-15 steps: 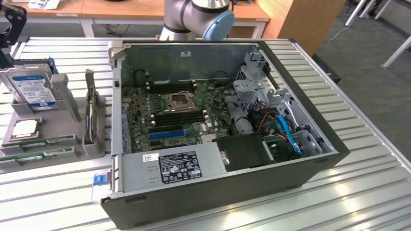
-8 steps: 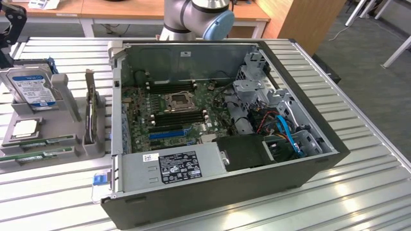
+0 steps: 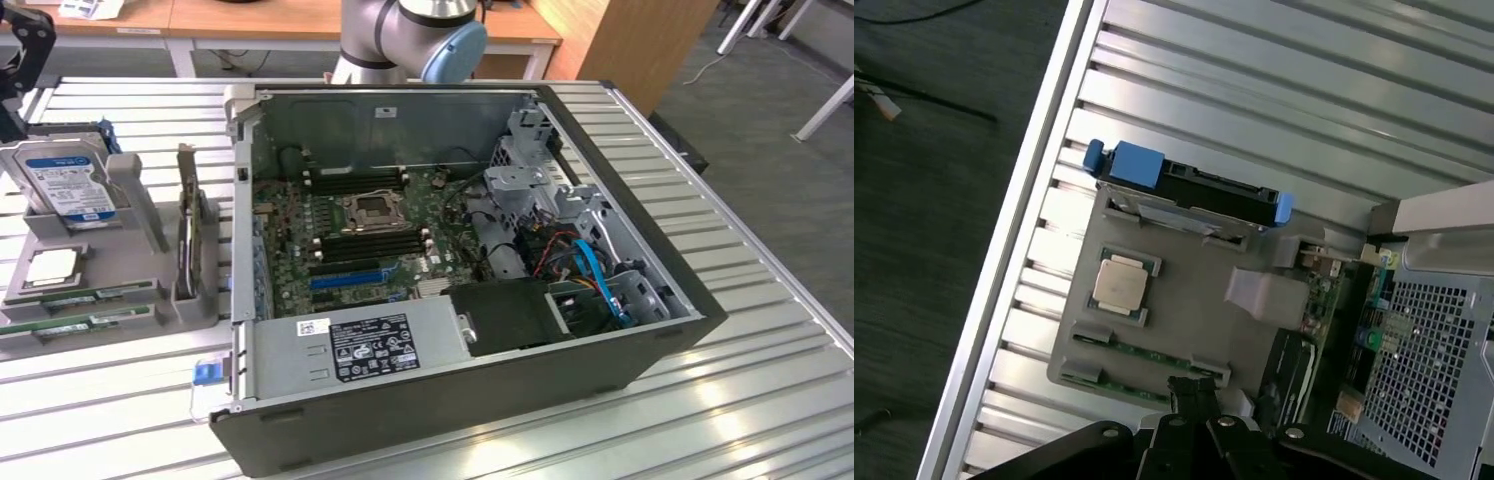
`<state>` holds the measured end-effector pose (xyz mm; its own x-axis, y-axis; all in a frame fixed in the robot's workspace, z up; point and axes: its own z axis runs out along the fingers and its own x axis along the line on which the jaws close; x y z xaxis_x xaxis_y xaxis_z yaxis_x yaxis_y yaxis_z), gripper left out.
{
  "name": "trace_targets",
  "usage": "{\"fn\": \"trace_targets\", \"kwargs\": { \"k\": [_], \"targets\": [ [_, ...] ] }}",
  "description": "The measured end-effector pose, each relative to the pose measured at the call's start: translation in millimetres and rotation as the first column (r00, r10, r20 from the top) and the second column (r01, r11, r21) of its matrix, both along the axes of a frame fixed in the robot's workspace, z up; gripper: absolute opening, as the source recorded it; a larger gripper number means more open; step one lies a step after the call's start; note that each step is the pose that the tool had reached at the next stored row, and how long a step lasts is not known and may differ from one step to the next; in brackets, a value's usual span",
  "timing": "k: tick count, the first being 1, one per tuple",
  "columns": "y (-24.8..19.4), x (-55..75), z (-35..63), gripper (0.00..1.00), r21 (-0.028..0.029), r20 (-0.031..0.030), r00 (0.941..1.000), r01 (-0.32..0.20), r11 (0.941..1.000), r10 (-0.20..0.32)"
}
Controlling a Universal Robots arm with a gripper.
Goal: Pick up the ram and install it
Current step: 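Pick up the ram and move it above insertion slot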
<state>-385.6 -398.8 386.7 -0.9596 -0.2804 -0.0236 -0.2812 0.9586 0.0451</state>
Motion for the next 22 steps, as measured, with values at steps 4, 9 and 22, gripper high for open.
{"fn": "trace_targets", "kwargs": {
  "k": [4,9,22],
  "targets": [
    [0.0,0.0,0.0,0.1,0.0,0.0,0.999,-0.045,0.999,0.045],
    [0.0,0.0,0.0,0.1,0.0,0.0,0.9949,-0.101,0.9949,0.101],
    [0.0,0.0,0.0,0.1,-0.0001,0.0,0.9768,-0.214,0.9768,0.214]
  ]
}}
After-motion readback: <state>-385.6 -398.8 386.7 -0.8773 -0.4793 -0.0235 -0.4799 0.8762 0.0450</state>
